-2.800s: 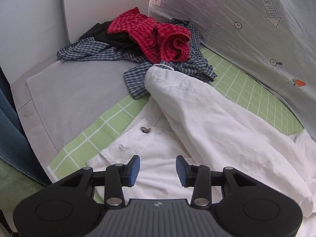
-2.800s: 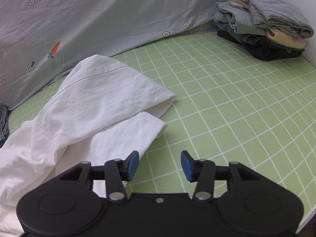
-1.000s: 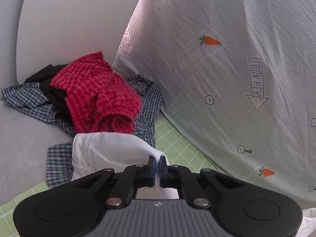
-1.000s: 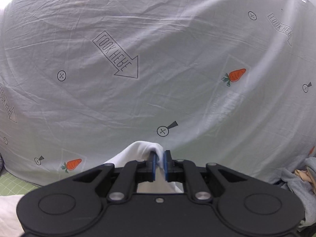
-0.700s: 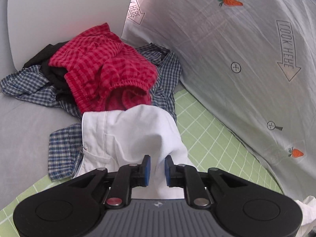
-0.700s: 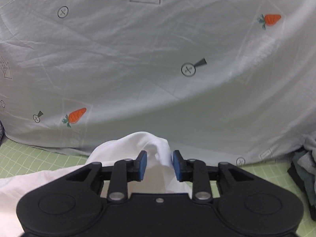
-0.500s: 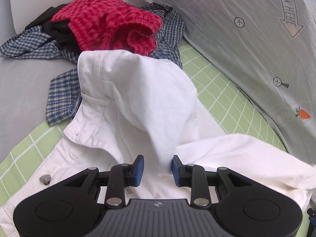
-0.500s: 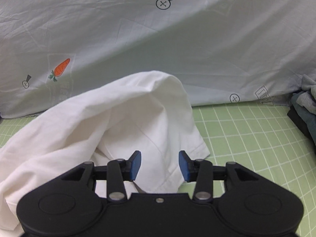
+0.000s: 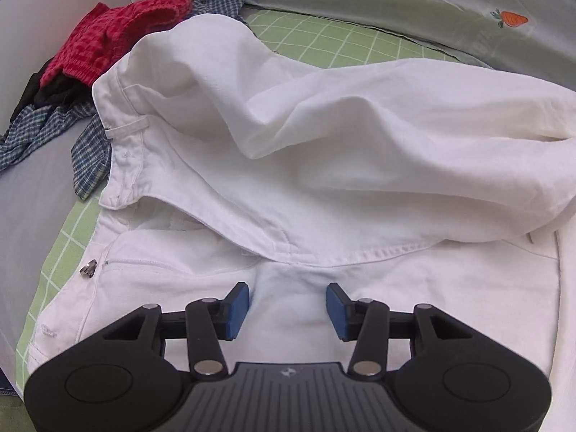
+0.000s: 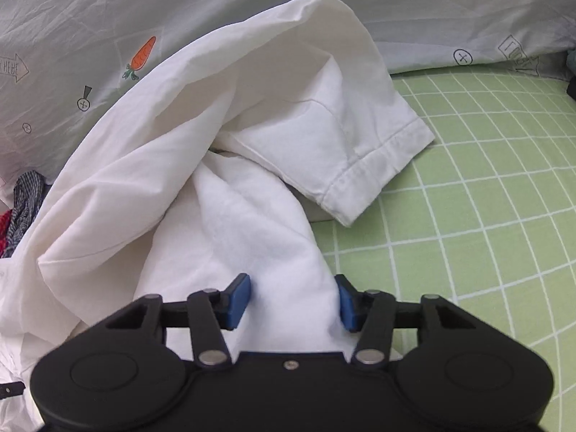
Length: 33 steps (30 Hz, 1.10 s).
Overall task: Fold clothes
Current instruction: 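Spread the white shirt across the mat with both grippers and release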
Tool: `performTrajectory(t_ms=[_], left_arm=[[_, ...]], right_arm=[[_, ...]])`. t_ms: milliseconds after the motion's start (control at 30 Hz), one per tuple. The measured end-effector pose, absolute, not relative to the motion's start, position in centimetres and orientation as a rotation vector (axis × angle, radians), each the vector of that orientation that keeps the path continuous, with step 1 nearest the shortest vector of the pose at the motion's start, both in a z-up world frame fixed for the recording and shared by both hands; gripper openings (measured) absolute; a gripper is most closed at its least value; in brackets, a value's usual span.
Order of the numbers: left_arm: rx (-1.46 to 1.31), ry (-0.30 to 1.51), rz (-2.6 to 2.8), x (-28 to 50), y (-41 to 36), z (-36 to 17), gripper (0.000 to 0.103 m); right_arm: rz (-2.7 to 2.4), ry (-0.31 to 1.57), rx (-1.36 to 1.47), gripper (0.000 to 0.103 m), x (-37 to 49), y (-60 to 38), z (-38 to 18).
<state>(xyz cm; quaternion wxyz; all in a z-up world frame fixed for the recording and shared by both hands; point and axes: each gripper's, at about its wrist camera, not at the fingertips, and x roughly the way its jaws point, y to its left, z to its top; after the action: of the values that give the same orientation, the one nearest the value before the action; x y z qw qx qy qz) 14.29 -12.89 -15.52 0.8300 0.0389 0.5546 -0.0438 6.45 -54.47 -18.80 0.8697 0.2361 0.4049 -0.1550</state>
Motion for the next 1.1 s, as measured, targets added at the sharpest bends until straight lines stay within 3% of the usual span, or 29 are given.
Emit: performTrajectory(t_ms=[33,67,267,500,600,667,700,767,833,933,1000,1067,1100], left_arm=[[0.089,1.18,-0.094,14.0,-12.9,-15.6,0.053],[0.087,1.185,-0.091,13.9,-13.0,-15.8,0.053],[0.05,1.182,-0.08,13.4,-12.6,-16.5,0.055],[0.077,1.181,-0.081,13.2,-13.2,-16.5,0.058],[0.084,1.187,-0.072,13.5,-13.6,-16.6,0.059],[0.085,1.192,-0.067,13.7,-13.8,-16.6,0.059],[0.089,1.194,-0.068,13.6,-13.8,-16.5,0.059],[0.098,1.195,-0.07,13.3,-13.9,-16.3,0.059],[0.139,1.189,-0.088,12.8,-14.3,-16.0,0.059],[0.183,1.183,-0.125,11.8,-14.9,-15.7,0.059],[0.194,1.184,-0.16,11.1,-15.4,-15.5,0.059],[0.196,1.191,-0.194,10.3,-15.9,-15.4,0.059],[0.195,1.197,-0.211,9.8,-16.1,-15.5,0.059]], right_arm=[[-0.317,0.828,0.519,0.024,5.9,-54.6,-18.7],[-0.34,0.802,0.505,0.016,5.0,-54.3,-18.2],[-0.566,0.669,0.389,0.011,-2.5,-54.3,-13.9],[-0.851,0.644,0.157,0.012,-12.2,-54.9,-10.4],[-0.888,0.796,0.063,0.032,-12.4,-54.1,-13.3],[-0.875,0.828,0.092,0.037,-12.8,-53.9,-14.7],[-0.879,0.817,0.15,0.041,-13.4,-53.9,-15.1],[-0.912,0.784,0.258,0.058,-14.1,-54.3,-15.5],[-0.948,0.748,0.31,0.062,-14.9,-54.5,-15.4],[-1.011,0.698,0.346,0.08,-16.4,-55.5,-15.1],[-1.03,0.662,0.418,0.078,-18.0,-56.6,-15.2],[-1.049,0.626,0.491,0.043,-19.7,-57.7,-15.4],[-1.049,0.624,0.535,0.037,-20.4,-58.4,-15.7]])
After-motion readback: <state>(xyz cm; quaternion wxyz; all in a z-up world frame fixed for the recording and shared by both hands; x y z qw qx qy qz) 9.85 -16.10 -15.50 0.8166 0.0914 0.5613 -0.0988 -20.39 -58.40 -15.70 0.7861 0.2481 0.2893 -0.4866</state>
